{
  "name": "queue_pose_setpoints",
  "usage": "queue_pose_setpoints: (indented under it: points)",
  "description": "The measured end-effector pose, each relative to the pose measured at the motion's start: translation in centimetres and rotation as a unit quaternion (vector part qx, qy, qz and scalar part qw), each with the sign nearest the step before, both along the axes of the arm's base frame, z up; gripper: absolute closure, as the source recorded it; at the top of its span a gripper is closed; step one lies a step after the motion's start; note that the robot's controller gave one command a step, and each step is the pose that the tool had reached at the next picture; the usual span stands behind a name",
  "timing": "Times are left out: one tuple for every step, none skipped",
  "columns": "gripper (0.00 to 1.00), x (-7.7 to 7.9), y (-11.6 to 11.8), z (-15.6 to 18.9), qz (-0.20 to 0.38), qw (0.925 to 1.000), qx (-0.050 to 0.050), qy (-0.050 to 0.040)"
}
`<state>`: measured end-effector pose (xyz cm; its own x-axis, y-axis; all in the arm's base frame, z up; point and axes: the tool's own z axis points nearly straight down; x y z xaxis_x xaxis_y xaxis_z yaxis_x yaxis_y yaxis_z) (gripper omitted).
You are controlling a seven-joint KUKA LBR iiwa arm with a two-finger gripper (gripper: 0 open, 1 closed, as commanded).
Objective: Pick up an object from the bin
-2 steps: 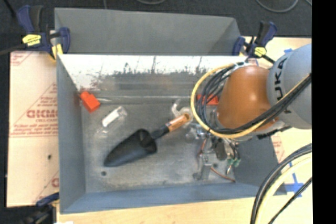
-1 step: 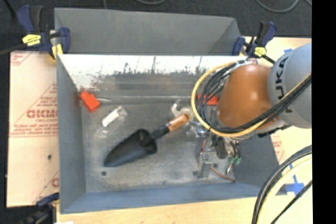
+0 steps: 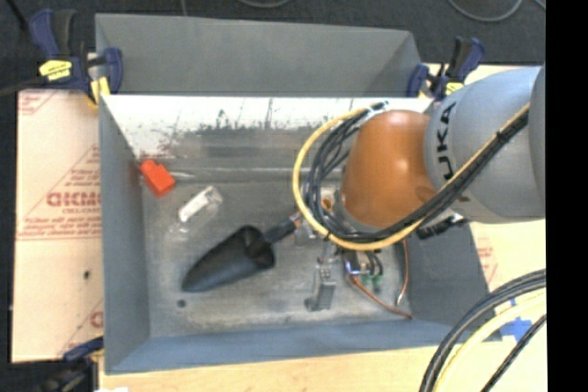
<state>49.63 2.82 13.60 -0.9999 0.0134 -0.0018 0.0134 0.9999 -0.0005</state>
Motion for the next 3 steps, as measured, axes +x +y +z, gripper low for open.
queue_pose_setpoints:
  points:
    - [0.00,2.9,2.9,-1.2,0.068,0.9977,0.000,-0.0010]
    - [0.00,6.4,3.5,-3.0,0.087,0.9962,0.000,-0.0021]
    - [0.00,6.8,5.4,-3.3,0.012,0.9999,0.000,-0.0020]
